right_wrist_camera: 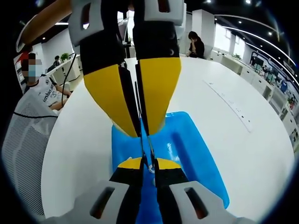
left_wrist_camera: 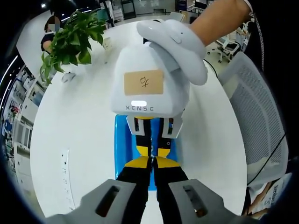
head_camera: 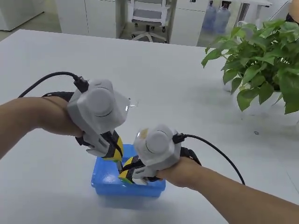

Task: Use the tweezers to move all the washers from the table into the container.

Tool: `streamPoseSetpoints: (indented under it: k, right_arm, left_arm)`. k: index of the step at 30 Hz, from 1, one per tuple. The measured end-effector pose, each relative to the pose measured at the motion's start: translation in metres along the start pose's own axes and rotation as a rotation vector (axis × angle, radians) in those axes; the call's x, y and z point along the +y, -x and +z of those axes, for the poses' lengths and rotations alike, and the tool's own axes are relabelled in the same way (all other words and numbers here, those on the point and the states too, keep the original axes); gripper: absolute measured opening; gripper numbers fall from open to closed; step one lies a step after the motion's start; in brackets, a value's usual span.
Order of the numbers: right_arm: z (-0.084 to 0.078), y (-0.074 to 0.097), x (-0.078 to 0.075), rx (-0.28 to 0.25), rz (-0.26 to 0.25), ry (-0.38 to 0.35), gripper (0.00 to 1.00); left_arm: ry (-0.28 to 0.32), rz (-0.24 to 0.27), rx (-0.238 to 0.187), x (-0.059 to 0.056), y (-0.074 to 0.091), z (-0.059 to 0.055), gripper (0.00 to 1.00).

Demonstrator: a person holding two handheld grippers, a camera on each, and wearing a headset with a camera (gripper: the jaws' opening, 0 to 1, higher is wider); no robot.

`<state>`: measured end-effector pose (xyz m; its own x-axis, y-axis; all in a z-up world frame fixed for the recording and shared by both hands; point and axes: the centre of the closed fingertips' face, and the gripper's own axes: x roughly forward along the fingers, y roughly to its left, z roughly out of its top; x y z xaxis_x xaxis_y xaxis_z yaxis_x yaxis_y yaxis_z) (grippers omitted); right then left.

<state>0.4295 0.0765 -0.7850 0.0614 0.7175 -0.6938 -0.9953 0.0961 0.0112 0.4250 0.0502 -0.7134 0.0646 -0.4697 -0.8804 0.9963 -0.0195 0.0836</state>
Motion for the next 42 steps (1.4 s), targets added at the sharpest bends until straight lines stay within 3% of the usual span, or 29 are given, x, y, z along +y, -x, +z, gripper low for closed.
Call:
streamPoseSetpoints:
  k: [18,42]
  right_arm:
    - [0.017,0.014,0.005,-0.068,-0.035,0.024,0.10]
    - [0.030,0.051,0.023,-0.135,-0.087,0.037,0.04]
  left_arm:
    - [-0.009,0.014,-0.007,-0.003,0.020,0.007,0.06]
    - [-0.065,0.042,-0.026,-0.020,0.047,0.031,0.06]
